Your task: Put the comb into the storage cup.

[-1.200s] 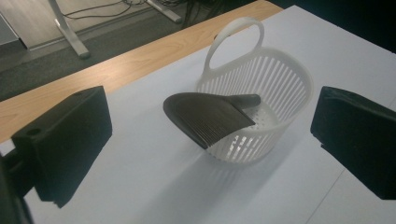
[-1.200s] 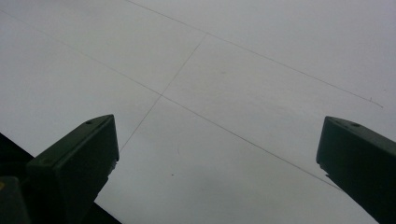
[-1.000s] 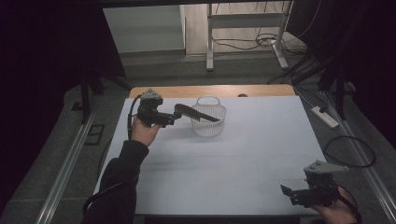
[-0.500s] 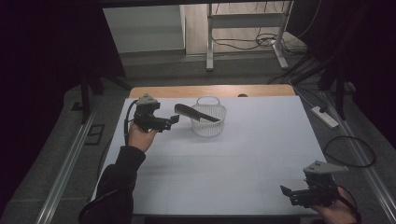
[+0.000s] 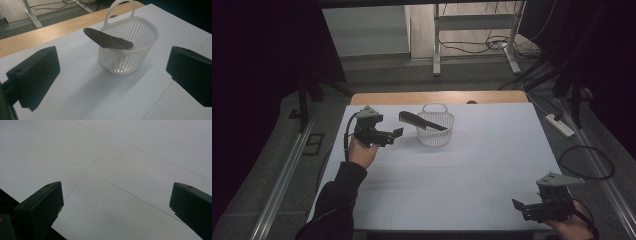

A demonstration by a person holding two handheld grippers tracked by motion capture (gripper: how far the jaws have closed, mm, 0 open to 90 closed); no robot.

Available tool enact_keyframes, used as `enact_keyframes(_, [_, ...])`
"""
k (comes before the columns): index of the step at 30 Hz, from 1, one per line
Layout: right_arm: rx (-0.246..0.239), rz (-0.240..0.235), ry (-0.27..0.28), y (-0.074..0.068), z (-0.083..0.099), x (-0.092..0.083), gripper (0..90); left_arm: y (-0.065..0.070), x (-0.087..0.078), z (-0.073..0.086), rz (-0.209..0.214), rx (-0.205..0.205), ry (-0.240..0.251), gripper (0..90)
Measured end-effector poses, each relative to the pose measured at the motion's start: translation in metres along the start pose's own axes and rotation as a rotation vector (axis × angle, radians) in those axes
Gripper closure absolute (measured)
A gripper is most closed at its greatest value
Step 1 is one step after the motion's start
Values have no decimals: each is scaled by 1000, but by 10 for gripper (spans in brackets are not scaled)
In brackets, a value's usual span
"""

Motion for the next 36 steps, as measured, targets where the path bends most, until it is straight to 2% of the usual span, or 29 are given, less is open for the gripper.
enact_keyframes(7, [-3, -2, -1, 0, 0, 0, 0, 1, 4, 6, 34, 5, -25, 0])
enact_keyframes(13, [-7, -3, -4, -1, 0, 0, 0, 1, 4, 9, 30, -8, -45, 0])
enact_keyframes(20, [-7, -3, -3, -1, 0, 0, 0, 3, 0, 14, 36, -10, -44, 0])
enact_keyframes(24, [-8, -3, -2, -1, 0, 0, 0, 4, 0, 15, 35, -2, -50, 0])
enact_keyframes(30, [-7, -4, -2, -1, 0, 0, 0, 7, 0, 19, 59, -3, -62, 0])
enact_keyframes(36, [-8, -3, -2, -1, 0, 0, 0, 8, 0, 22, 56, 0, -75, 0])
Point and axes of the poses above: each handheld gripper's, and its own axes: x roughly forward along the jaws, z roughly out of its underside, y roughly to its right, the point moved 2 cm from there along x, roughly forward along the jaws, and after that the axes turned 7 degrees about -z, right-handed, at the moved point
